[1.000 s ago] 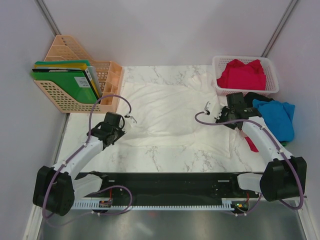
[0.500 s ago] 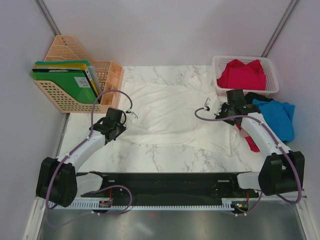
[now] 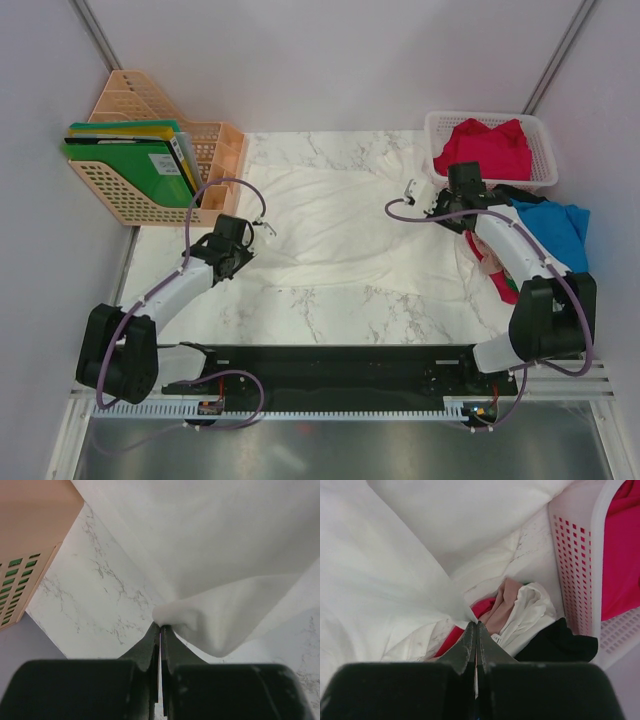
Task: Fold and stack the t-shirts
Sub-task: Fold the flattened tshirt in 1/3 of the way
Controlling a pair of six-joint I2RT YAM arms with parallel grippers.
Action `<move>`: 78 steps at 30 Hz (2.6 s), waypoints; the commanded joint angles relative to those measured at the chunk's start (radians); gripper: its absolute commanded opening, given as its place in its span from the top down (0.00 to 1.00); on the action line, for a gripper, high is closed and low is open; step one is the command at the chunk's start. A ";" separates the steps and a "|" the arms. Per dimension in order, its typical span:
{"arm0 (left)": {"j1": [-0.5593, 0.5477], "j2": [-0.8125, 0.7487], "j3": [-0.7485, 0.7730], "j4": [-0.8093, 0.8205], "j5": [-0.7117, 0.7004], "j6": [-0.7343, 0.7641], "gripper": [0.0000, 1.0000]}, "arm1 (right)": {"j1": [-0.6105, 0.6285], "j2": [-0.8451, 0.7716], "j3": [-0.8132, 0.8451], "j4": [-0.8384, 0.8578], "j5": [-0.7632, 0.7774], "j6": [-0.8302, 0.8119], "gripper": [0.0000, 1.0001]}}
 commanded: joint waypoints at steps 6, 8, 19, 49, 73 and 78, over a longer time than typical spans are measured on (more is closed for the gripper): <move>0.008 0.014 0.036 0.039 0.005 0.017 0.98 | -0.002 0.114 0.142 0.055 0.003 0.001 1.00; 0.010 0.017 0.034 0.041 0.004 0.017 0.98 | -0.002 0.143 0.165 0.054 0.002 0.006 1.00; 0.015 0.026 0.038 0.038 0.008 0.015 0.98 | 0.053 0.198 0.207 0.070 0.009 0.001 1.00; 0.015 0.035 0.015 0.043 0.011 0.009 0.98 | 0.125 0.445 0.474 0.089 0.062 0.033 1.00; 0.016 0.190 0.110 0.059 -0.116 -0.016 0.98 | 0.125 0.479 0.443 0.116 0.105 0.018 1.00; 0.024 0.233 0.113 0.062 -0.148 -0.028 0.98 | 0.124 0.482 0.437 0.119 0.106 0.016 1.00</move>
